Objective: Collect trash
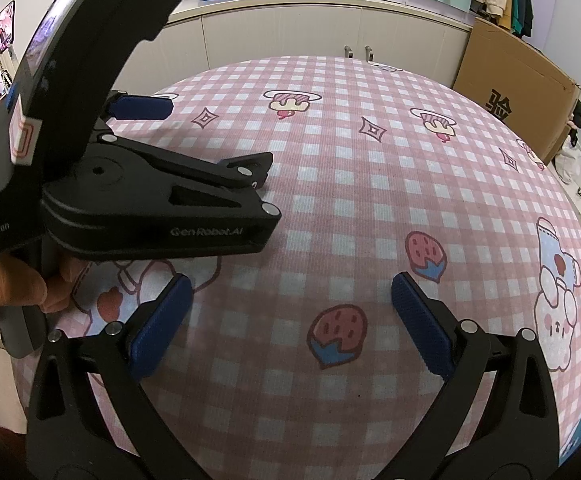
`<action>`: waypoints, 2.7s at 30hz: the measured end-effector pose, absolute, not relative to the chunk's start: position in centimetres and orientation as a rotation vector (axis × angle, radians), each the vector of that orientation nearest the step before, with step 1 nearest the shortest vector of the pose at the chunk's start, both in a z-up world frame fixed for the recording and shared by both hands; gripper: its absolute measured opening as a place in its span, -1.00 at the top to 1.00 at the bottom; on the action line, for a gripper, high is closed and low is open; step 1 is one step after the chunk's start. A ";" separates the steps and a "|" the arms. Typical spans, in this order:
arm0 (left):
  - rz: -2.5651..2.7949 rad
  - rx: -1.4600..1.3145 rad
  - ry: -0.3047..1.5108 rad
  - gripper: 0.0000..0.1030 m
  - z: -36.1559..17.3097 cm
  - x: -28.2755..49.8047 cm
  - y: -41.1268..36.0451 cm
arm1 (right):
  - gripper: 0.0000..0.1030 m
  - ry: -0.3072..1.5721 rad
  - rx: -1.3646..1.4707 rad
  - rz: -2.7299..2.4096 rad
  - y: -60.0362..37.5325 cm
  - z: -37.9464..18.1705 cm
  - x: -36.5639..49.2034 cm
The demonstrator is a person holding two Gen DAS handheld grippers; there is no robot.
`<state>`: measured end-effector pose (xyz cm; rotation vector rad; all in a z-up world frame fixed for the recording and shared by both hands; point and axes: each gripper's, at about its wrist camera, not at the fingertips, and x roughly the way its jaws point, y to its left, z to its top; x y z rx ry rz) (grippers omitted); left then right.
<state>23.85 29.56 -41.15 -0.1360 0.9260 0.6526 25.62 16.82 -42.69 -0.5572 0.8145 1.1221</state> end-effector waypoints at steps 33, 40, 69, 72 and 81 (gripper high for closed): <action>0.597 -0.266 0.923 -0.89 -41.8 23.4 31.1 | -0.89 0.814 -0.557 1.122 16.8 -42.7 25.6; 0.597 -0.266 0.922 -0.89 -41.8 23.4 31.1 | -0.89 0.814 -0.557 1.122 16.8 -42.7 25.6; 0.598 -0.265 0.922 -0.89 -41.8 23.4 31.1 | -0.89 0.814 -0.557 1.122 16.8 -42.7 25.6; 0.598 -0.265 0.922 -0.89 -41.8 23.4 31.1 | -0.89 0.814 -0.557 1.122 16.8 -42.7 25.6; 0.598 -0.265 0.922 -0.89 -41.8 23.4 31.1 | -0.89 0.814 -0.557 1.123 16.8 -42.7 25.6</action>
